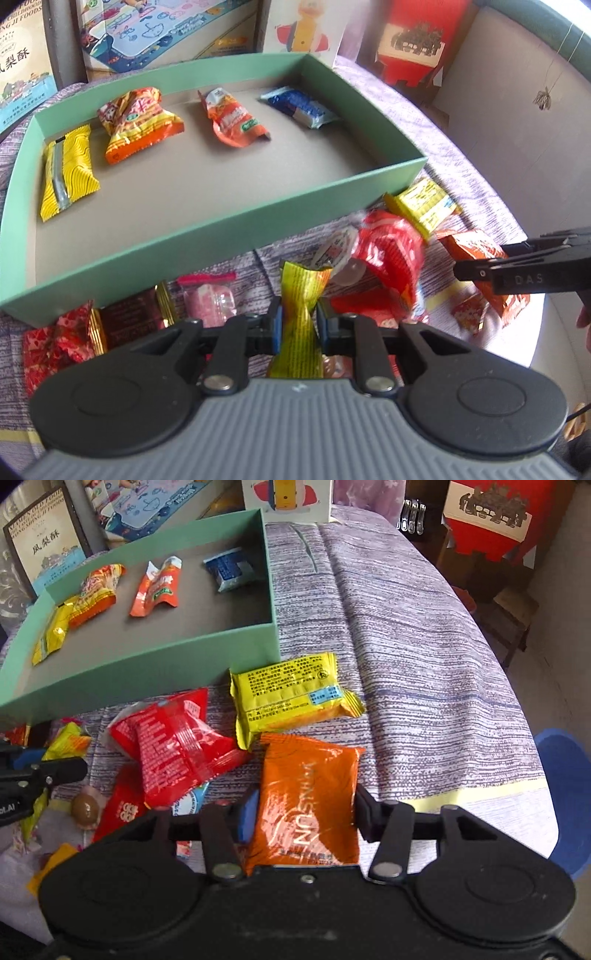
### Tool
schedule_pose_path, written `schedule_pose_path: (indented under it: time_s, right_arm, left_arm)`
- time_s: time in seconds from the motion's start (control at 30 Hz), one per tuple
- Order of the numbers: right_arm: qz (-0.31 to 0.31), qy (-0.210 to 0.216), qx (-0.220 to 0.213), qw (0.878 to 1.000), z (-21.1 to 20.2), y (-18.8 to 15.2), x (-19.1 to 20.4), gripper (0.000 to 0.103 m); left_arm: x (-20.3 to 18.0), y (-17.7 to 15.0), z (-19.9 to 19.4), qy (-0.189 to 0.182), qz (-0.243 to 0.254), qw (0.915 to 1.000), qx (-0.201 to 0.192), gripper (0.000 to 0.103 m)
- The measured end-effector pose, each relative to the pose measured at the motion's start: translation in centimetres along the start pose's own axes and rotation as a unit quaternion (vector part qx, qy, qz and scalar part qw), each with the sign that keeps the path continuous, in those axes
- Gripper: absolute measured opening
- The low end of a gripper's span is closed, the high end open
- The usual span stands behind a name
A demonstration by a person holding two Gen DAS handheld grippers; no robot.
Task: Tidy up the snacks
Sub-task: 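Lower both packets into the green tray and open both tools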
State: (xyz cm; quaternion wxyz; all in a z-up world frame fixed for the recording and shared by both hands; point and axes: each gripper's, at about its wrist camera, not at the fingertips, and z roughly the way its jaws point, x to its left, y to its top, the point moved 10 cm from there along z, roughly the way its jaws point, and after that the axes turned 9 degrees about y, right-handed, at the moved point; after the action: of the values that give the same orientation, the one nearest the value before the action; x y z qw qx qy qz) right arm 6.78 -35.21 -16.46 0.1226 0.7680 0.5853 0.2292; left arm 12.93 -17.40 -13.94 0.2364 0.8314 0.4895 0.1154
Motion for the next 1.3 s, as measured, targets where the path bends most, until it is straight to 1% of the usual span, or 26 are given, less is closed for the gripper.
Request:
schedule_pose_path:
  time_s: [0.1, 0.2, 0.3, 0.4, 0.5, 0.6, 0.7, 0.8, 0.87, 0.9, 0.93, 0.97, 1.0, 1.03, 1.07, 1.1, 1.17, 1.2, 1.23, 1.27, 1.3]
  right_arm:
    - [0.012, 0.020, -0.026, 0.999, -2.3, 1.2, -0.1, 0.051]
    - [0.013, 0.050, -0.060, 0.997, -4.0, 3.6, 0.8, 0.051]
    - [0.008, 0.086, -0.090, 0.992, -4.3, 7.0, 2.4, 0.051]
    - [0.003, 0.109, -0.111, 0.988, -3.2, 10.6, 4.0, 0.051]
    - [0.001, 0.121, -0.120, 0.985, -1.3, 13.7, 5.2, 0.051]
    - [-0.011, 0.123, -0.123, 0.985, 0.6, 15.9, 5.9, 0.051]
    - [-0.021, 0.124, -0.116, 0.985, 2.7, 17.2, 6.2, 0.052]
    - [-0.019, 0.129, -0.108, 0.985, 4.1, 17.6, 6.1, 0.052]
    - [-0.016, 0.132, -0.105, 0.986, 4.7, 17.9, 5.8, 0.055]
    - [-0.012, 0.134, -0.104, 0.985, 4.9, 18.1, 5.6, 0.056]
    - [-0.005, 0.138, -0.104, 0.985, 4.9, 18.1, 5.3, 0.058]
    - [0.004, 0.147, -0.104, 0.984, 4.8, 18.1, 5.0, 0.063]
    - [0.010, 0.157, -0.107, 0.982, 4.4, 18.1, 4.8, 0.068]
    - [0.013, 0.163, -0.113, 0.980, 4.1, 18.2, 4.8, 0.080]
    - [0.014, 0.166, -0.121, 0.979, 3.6, 18.2, 4.7, 0.090]
    - [0.014, 0.168, -0.127, 0.977, 3.2, 18.1, 4.7, 0.094]
    - [0.017, 0.174, -0.133, 0.976, 2.6, 18.0, 4.8, 0.095]
    - [0.020, 0.177, -0.134, 0.975, 2.4, 17.9, 4.8, 0.095]
    - [0.024, 0.179, -0.135, 0.974, 2.2, 17.7, 4.7, 0.099]
    - [0.026, 0.179, -0.137, 0.974, 1.9, 17.6, 4.6, 0.103]
    - [0.028, 0.178, -0.139, 0.974, 1.7, 17.4, 4.5, 0.103]
  left_arm:
    - [-0.2, 1.0, -1.4, -0.008, -0.003, 0.9998, -0.017, 0.018]
    - [0.0, 2.9, -2.8, -0.010, -0.009, 0.9991, -0.039, 0.018]
    - [0.8, 5.5, -3.2, 0.002, -0.020, 0.9984, -0.052, 0.018]
    - [2.0, 8.5, -2.7, 0.021, -0.039, 0.9972, -0.060, 0.018]
    - [2.9, 11.3, -1.3, 0.025, -0.063, 0.9962, -0.056, 0.018]
    - [3.1, 13.5, 0.5, 0.029, -0.076, 0.9953, -0.052, 0.018]
    - [2.8, 14.4, 2.6, 0.031, -0.082, 0.9953, -0.041, 0.018]
    - [2.1, 14.6, 4.5, 0.025, -0.090, 0.9953, -0.027, 0.018]
    - [1.6, 14.6, 5.5, 0.027, -0.096, 0.9948, -0.021, 0.017]
    - [1.6, 14.7, 5.9, 0.030, -0.099, 0.9944, -0.020, 0.019]
    - [1.6, 14.7, 6.3, 0.033, -0.104, 0.9939, -0.018, 0.027]
    - [1.6, 14.5, 6.6, 0.035, -0.106, 0.9936, -0.015, 0.036]
    - [1.7, 14.4, 6.8, 0.038, -0.105, 0.9937, -0.014, 0.063]
    - [1.8, 14.3, 6.8, 0.045, -0.104, 0.9934, -0.016, 0.082]
    - [2.0, 14.2, 6.7, 0.056, -0.101, 0.9931, -0.021, 0.087]
    - [2.1, 14.1, 6.6, 0.063, -0.097, 0.9930, -0.024, 0.089]
    - [2.1, 13.7, 6.3, 0.068, -0.089, 0.9935, -0.020, 0.092]
    - [2.2, 13.5, 6.2, 0.070, -0.088, 0.9935, -0.018, 0.096]
    - [2.2, 13.3, 5.9, 0.073, -0.088, 0.9933, -0.017, 0.099]
    - [2.3, 13.0, 5.7, 0.077, -0.086, 0.9932, -0.016, 0.100]
    - [2.3, 12.7, 5.4, 0.080, -0.082, 0.9933, -0.016, 0.100]
